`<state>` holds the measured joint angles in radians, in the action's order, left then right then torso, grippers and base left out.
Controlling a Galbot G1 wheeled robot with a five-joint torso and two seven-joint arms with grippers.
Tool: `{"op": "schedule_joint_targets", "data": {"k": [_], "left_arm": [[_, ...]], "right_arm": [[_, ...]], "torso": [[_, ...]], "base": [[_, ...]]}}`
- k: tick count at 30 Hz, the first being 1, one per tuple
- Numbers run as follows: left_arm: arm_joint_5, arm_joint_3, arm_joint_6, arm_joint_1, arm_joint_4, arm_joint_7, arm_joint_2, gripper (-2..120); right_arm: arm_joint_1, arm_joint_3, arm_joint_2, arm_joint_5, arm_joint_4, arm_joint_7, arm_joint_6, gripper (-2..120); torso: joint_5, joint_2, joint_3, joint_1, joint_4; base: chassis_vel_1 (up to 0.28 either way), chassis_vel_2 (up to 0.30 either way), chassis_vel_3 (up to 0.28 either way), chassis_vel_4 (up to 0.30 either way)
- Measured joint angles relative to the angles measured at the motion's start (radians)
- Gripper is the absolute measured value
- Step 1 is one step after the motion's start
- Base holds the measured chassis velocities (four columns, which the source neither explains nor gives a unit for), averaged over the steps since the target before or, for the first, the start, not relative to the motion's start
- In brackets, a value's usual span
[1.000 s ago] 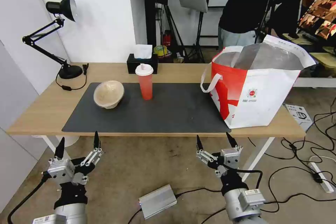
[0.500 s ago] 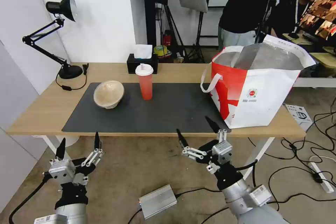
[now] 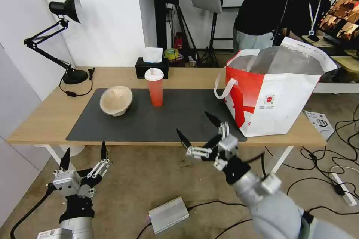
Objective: Pick up the trash from the table and place it into the takeout bag.
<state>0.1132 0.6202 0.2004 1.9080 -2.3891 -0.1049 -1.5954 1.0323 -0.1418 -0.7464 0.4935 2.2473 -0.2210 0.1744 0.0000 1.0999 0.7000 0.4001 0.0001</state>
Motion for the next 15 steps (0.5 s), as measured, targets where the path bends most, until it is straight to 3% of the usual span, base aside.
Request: {"op": "schedule_joint_targets", "data": {"k": [15], "left_arm": [[0.001,0.007,0.008,-0.003,0.004,-0.002,0.0,100]], "right_arm": [[-0.26,-0.173,-0.088,0.053,-0.144,-0.016,-0.053,100]], "torso": [[0.0,0.0,0.0,0.0,-0.0003]], "base": [[0.0,0.0,0.0,0.0]]}}
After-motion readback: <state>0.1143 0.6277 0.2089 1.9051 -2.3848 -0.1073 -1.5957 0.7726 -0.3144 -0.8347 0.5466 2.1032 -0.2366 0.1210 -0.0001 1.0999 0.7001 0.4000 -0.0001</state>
